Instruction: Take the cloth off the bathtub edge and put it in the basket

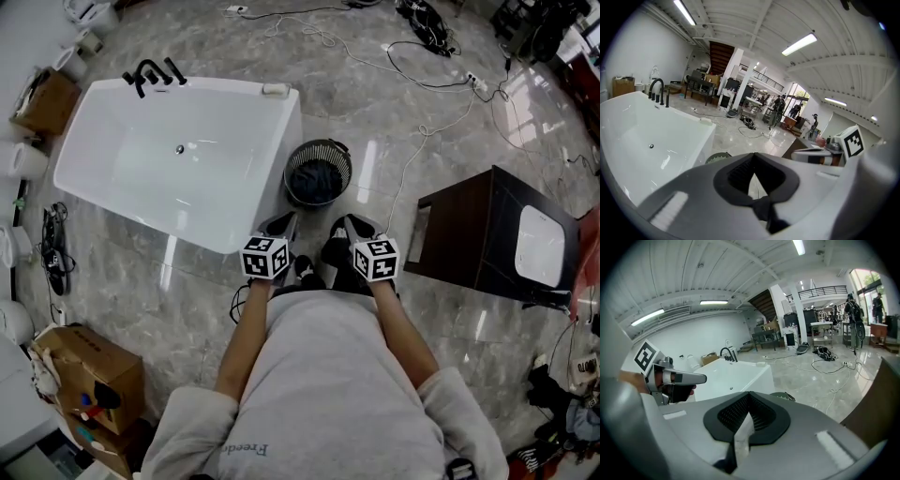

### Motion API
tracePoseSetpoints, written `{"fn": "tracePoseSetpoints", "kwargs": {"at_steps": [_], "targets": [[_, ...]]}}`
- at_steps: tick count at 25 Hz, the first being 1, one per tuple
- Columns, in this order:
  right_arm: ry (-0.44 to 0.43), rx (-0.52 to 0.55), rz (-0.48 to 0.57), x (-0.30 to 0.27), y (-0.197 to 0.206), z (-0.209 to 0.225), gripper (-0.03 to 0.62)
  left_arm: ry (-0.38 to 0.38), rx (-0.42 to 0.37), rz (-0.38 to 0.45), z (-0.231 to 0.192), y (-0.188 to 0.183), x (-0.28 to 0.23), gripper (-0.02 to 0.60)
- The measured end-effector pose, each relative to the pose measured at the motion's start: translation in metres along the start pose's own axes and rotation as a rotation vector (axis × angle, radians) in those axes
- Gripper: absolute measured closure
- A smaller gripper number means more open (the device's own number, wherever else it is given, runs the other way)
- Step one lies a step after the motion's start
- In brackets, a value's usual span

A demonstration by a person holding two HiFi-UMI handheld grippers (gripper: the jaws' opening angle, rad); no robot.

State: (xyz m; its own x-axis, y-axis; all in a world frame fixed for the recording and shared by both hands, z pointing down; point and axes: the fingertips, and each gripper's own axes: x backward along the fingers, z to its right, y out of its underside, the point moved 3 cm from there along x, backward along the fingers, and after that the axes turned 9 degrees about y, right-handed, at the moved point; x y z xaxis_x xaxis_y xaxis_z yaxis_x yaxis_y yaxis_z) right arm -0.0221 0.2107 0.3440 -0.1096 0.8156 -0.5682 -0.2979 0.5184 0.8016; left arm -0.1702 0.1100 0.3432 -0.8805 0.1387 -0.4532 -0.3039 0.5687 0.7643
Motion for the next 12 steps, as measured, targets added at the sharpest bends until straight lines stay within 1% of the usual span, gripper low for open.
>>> {"fn": "tracePoseSetpoints", "kwargs": {"at_steps": [6,9,12], "targets": [[-0.012,-0.003,0.001,0.002,0.004,0.004,0.594,0.022,0.007,-0.002,0.004,0.002,-0.005,0.523],[0.002,-0.020,0.003,0.004,0.004,0.009,0.594,0.032,-0.014,-0.023,0.006,0.003,-0.008,0.523],[0.014,-0.034,0.007,0.005,0.005,0.012,0.594,0.033,-0.008,-0.023,0.006,0.003,-0.008,0.523]]}}
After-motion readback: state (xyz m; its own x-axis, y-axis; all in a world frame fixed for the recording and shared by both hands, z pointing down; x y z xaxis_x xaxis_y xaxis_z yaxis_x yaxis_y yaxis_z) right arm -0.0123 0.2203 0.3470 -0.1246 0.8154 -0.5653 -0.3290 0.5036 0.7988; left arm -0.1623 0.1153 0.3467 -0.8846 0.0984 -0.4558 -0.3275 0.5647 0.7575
